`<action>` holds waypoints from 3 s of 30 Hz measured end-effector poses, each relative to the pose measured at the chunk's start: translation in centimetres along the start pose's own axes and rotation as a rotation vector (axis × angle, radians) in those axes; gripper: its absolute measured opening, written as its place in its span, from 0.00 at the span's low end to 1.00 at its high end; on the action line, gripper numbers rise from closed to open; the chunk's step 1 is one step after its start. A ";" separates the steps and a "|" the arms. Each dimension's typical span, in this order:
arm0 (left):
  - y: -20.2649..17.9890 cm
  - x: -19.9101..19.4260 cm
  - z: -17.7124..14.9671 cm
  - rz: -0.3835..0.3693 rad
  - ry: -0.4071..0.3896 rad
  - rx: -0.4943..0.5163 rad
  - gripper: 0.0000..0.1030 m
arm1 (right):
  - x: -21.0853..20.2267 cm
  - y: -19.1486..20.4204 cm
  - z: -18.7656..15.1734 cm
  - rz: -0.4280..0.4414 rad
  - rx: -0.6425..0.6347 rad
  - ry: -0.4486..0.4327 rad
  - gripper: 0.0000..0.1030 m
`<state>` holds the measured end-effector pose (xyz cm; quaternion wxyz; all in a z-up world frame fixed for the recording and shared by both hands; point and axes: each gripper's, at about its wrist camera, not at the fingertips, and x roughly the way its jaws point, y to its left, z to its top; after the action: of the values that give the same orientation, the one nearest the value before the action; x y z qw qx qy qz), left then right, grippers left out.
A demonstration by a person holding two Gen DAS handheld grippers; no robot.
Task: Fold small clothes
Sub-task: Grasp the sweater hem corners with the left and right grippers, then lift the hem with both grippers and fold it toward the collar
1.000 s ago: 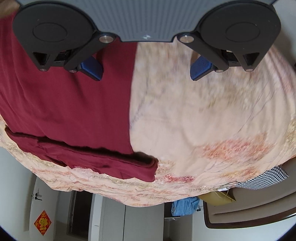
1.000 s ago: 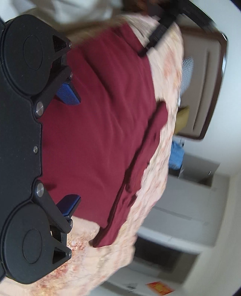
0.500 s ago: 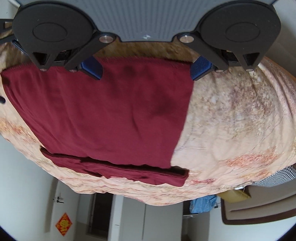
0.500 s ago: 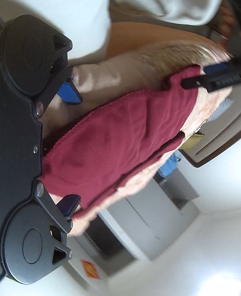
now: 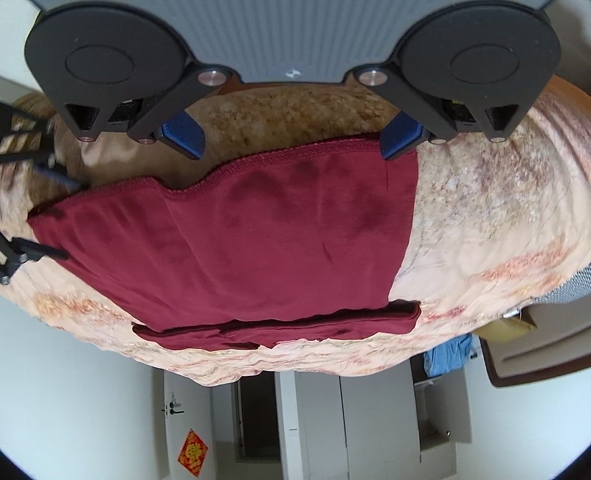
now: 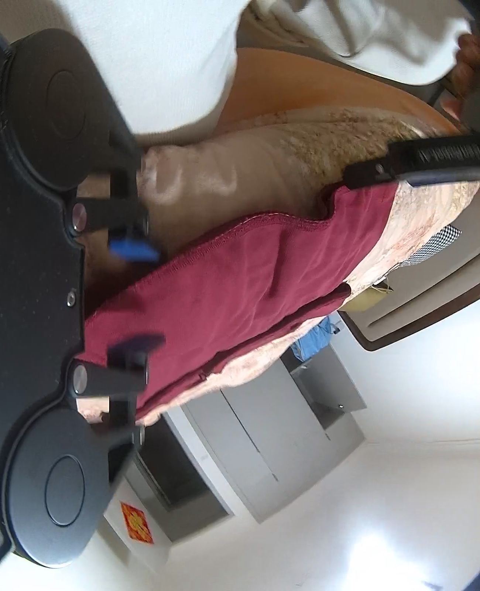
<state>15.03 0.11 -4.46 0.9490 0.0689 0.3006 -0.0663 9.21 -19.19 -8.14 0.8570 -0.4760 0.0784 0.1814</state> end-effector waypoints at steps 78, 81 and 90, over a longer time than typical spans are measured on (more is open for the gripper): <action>4.1 -13.0 14.7 0.010 -0.270 0.159 0.06 | -8.0 -23.3 5.9 -0.079 0.277 -0.203 0.09; 5.6 -8.8 18.0 -0.014 -0.214 0.121 0.06 | -3.1 -24.3 5.7 -0.066 0.279 -0.169 0.09; 7.4 6.0 22.2 -0.028 -0.031 0.082 0.06 | 11.2 -24.4 3.5 0.086 0.434 -0.005 0.10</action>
<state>33.60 3.11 10.68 0.9488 0.1027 0.2839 -0.0927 28.84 -25.32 9.54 0.9309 -0.2762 0.1336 0.1981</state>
